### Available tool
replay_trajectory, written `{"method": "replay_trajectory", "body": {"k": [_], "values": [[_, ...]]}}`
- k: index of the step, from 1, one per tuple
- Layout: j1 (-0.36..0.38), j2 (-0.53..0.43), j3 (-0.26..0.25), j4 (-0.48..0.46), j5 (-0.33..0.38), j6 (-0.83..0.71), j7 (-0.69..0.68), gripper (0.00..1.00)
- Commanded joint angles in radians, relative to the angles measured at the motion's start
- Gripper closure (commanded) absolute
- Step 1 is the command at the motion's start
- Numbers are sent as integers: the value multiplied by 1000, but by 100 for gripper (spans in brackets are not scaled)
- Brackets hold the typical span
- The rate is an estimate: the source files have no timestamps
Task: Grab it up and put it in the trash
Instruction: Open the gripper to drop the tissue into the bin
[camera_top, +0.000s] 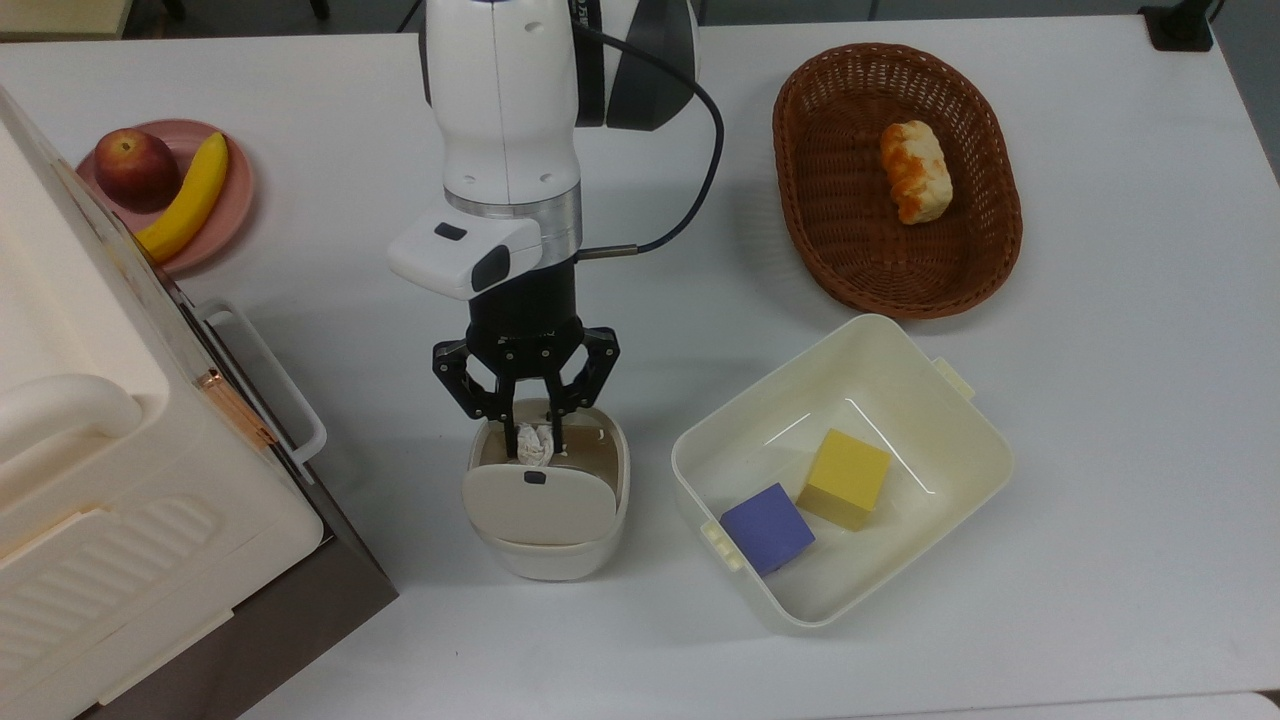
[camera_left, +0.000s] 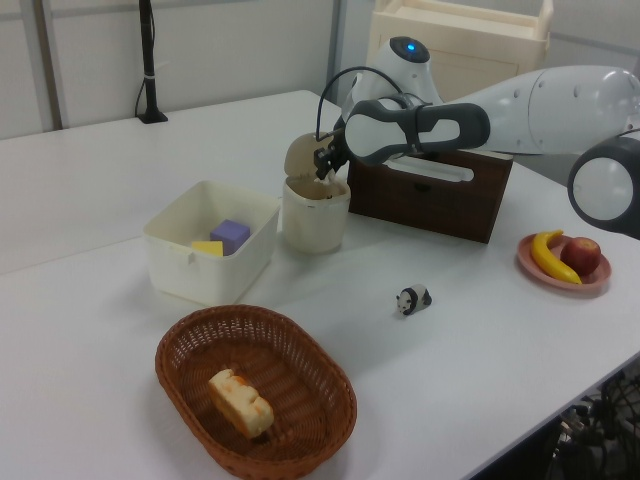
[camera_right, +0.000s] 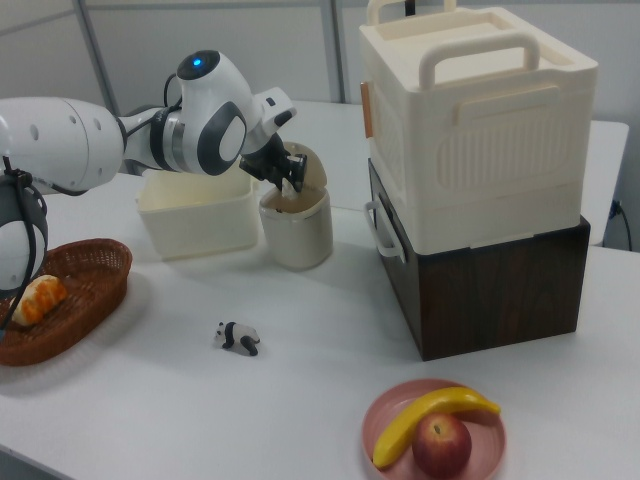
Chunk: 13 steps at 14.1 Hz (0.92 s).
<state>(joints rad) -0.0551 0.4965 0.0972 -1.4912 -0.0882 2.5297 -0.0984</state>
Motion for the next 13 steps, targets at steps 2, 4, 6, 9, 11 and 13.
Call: {"method": "replay_trajectory", "body": {"k": [2, 4, 6, 9, 11, 13], "values": [[17, 7, -11, 11, -36, 15, 20, 0], [17, 5, -11, 11, -35, 15, 20, 0], [14, -4, -10, 9, -30, 12, 22, 0], [7, -74, -8, -70, -21, -9, 23, 0], [6, -154, -8, -97, -18, -201, 32, 0], [1, -200, -8, -67, -12, -410, 32, 0]]}}
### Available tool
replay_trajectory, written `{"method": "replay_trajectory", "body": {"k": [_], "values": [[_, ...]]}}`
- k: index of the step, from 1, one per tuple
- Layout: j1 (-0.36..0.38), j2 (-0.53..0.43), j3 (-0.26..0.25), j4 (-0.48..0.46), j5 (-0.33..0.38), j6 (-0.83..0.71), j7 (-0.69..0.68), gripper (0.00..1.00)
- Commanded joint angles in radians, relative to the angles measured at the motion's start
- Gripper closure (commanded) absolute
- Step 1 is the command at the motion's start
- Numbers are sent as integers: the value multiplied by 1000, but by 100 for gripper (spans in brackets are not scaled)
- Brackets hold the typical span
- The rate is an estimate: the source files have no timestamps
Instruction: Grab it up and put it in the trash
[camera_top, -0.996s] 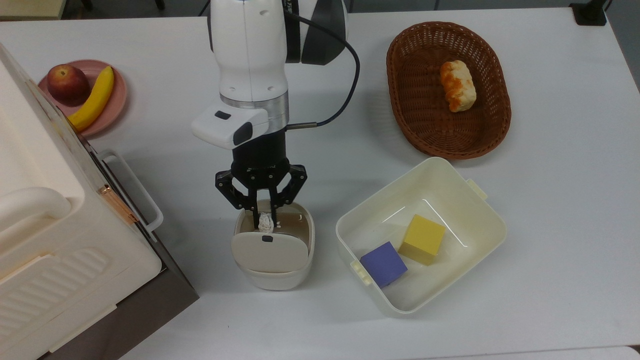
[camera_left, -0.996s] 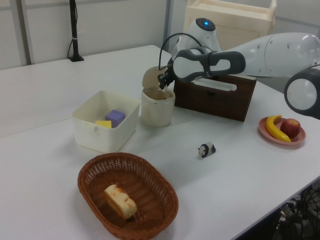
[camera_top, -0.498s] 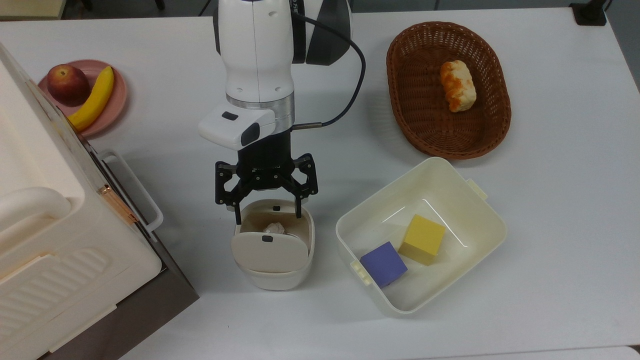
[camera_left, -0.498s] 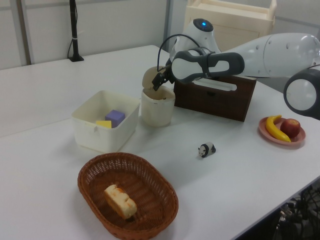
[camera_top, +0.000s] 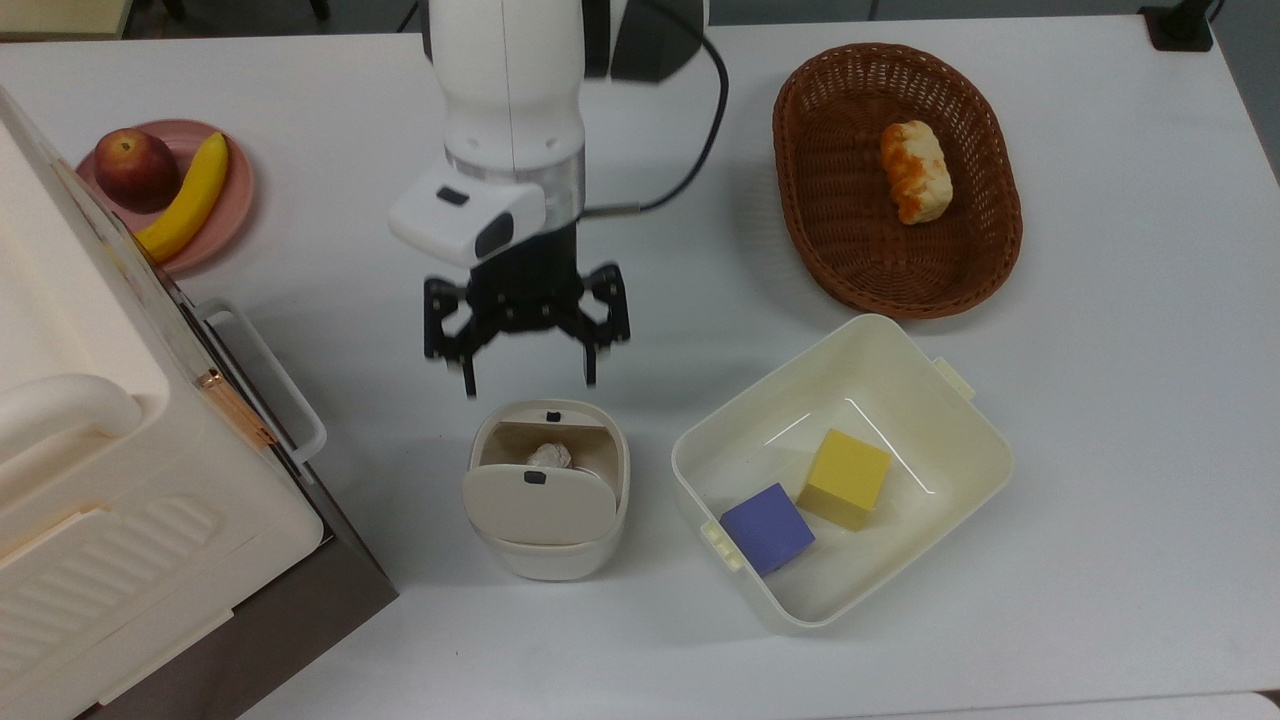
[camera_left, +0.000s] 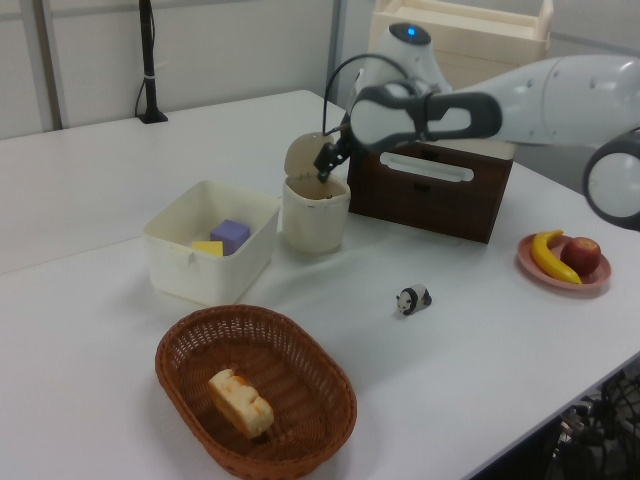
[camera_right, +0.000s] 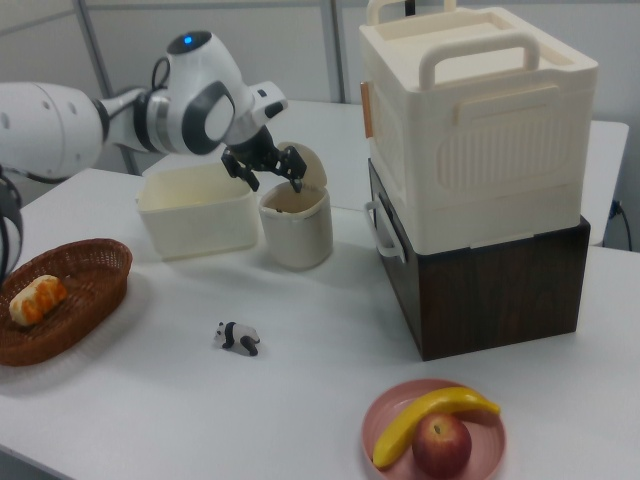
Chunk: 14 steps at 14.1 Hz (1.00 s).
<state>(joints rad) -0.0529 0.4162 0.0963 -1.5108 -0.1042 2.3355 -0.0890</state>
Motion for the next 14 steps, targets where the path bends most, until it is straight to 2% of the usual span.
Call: {"method": "replay_trajectory", "body": {"k": [1, 2, 4, 7, 9, 14], "values": [[-1, -144, -7, -46, 9, -287, 25, 0], [-2, -175, -7, -48, 11, -353, 25, 0], [-22, -253, -13, -46, 75, -531, 76, 0], [-48, -319, -13, -48, 98, -626, 168, 0], [-48, -327, -12, -48, 90, -654, 216, 0], [-65, -384, -10, -61, 93, -662, 209, 0]]}}
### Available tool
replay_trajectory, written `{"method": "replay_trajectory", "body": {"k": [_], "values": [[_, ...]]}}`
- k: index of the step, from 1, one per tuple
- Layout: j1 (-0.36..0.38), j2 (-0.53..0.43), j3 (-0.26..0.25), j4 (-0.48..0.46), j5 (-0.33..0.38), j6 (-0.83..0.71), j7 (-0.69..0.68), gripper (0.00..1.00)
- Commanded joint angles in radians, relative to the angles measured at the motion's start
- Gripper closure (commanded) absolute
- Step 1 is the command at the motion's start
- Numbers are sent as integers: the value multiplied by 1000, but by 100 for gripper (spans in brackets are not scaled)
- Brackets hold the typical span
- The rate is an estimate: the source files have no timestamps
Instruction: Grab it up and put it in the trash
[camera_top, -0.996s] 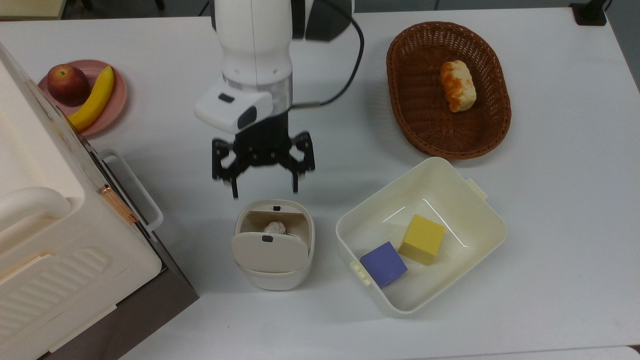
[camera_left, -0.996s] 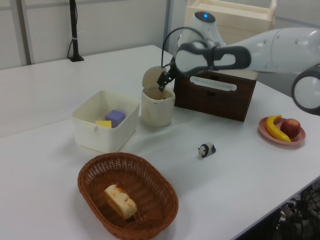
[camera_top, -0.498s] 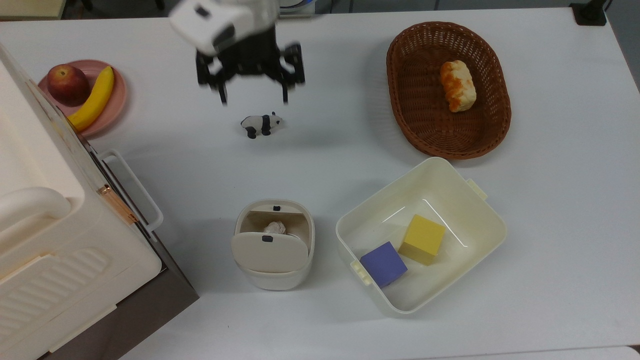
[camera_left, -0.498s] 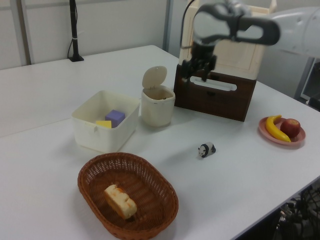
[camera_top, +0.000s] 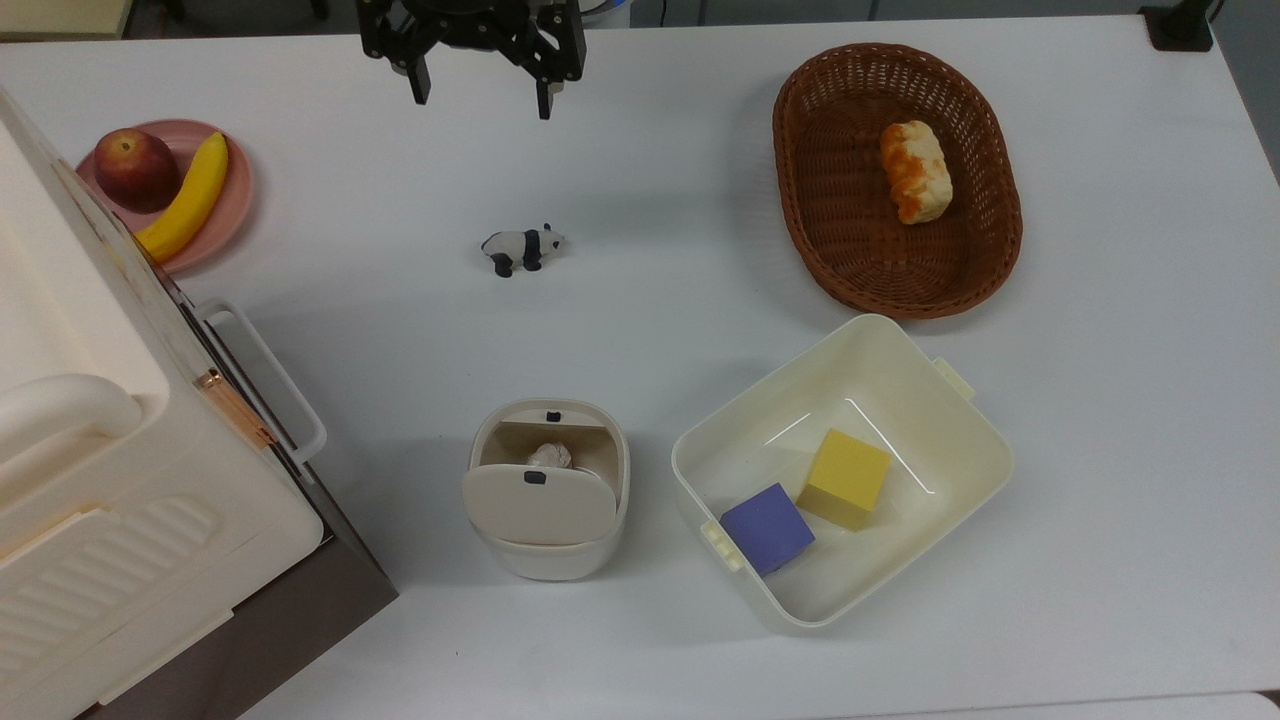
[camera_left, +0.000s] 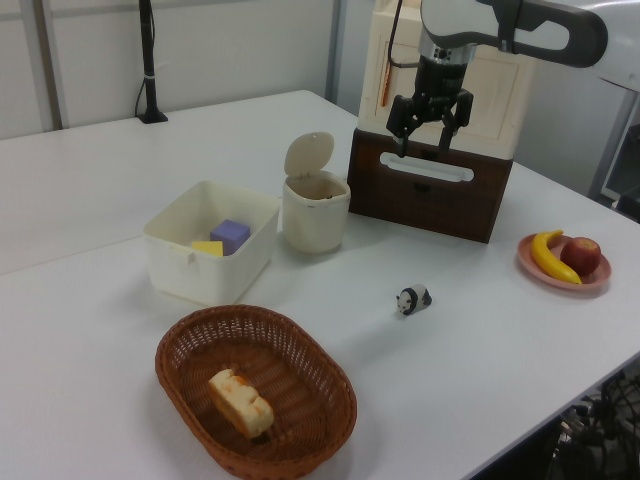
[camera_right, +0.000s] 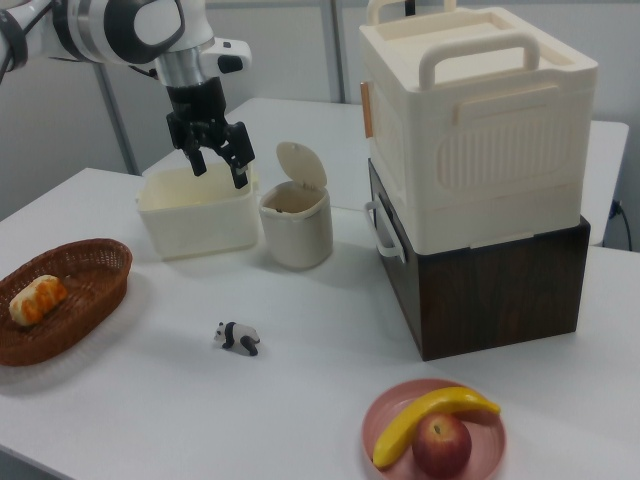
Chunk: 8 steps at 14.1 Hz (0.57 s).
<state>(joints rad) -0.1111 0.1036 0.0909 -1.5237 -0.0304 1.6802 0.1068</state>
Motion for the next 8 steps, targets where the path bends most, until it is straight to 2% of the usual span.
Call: {"method": "replay_trajectory", "body": {"k": [1, 6, 8], "values": [[-7, -90, -5, -65, 24, -14, 13, 0], [28, -142, -13, -118, 32, -14, 8, 0], [88, -174, -69, -148, 33, -17, -31, 0]]}}
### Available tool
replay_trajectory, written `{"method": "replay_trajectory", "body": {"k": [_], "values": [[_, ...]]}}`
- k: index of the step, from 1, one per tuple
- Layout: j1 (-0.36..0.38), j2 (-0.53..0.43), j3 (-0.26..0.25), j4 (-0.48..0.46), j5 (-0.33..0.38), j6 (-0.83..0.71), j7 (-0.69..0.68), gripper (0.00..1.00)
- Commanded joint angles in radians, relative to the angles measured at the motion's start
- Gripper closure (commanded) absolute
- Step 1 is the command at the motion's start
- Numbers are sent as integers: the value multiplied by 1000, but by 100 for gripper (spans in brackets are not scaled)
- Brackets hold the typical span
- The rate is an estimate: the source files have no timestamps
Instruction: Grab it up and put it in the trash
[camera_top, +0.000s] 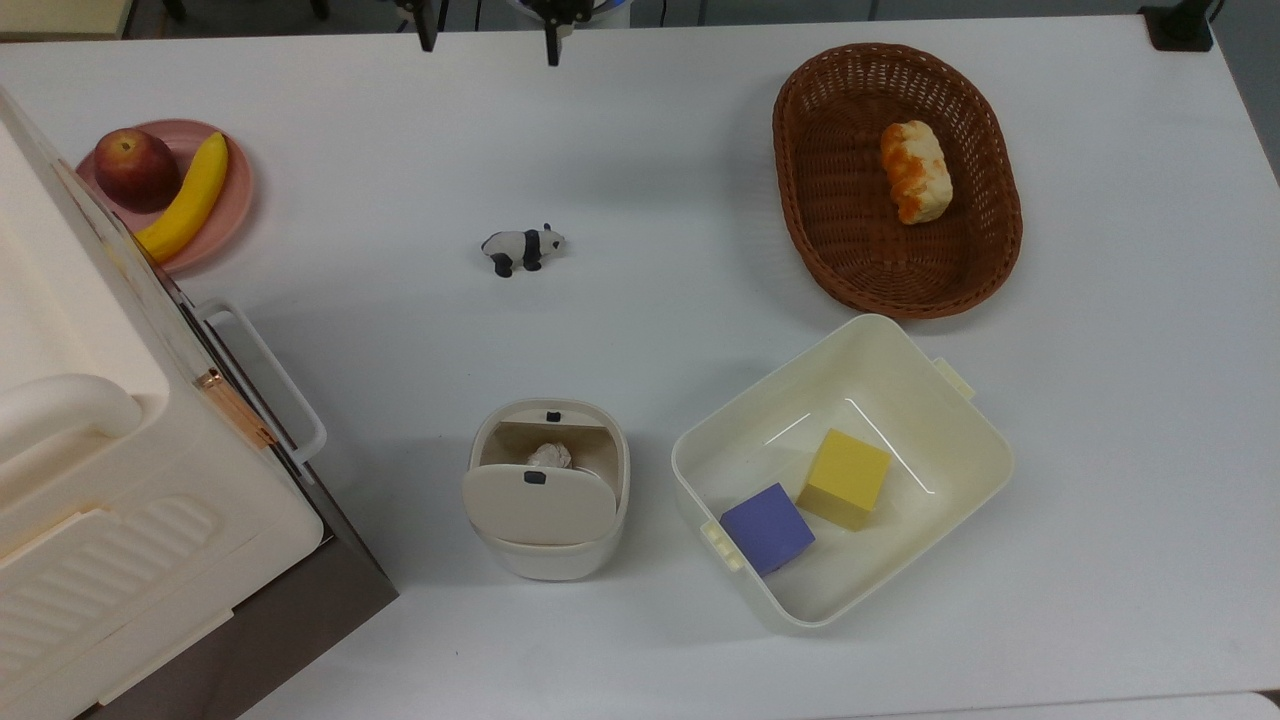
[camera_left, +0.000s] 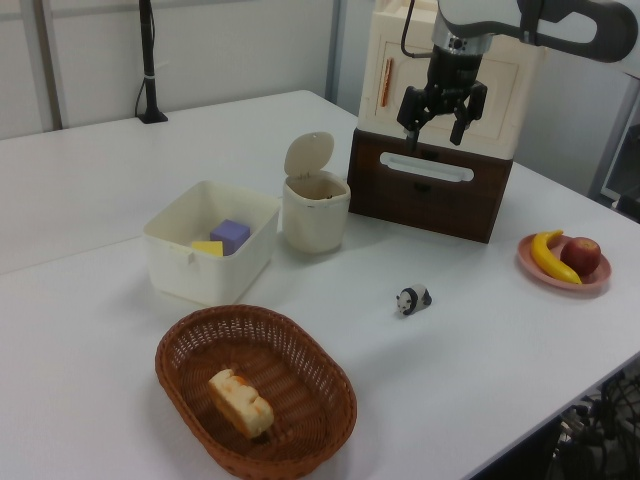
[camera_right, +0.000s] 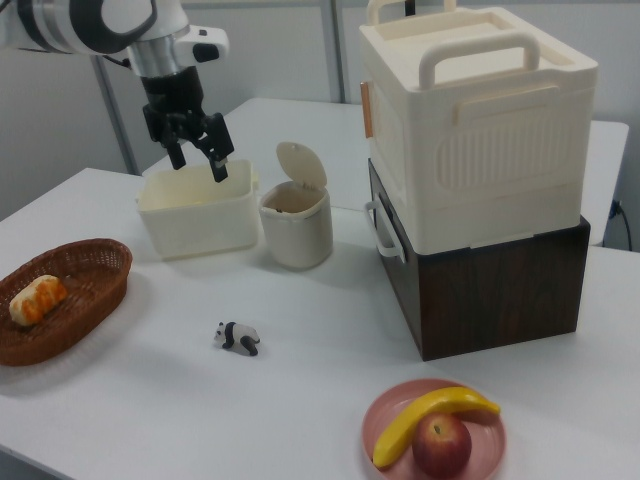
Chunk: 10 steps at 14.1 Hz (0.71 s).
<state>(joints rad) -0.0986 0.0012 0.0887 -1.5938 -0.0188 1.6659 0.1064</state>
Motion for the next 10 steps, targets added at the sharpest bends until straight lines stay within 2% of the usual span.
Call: {"method": "replay_trajectory", "body": {"k": [1, 3, 10], "values": [[100, -73, -96, -81, 26, -3, -53, 0], [125, -72, -128, -80, 36, -3, -76, 0], [126, -66, -132, -78, 36, -6, -83, 0]]}}
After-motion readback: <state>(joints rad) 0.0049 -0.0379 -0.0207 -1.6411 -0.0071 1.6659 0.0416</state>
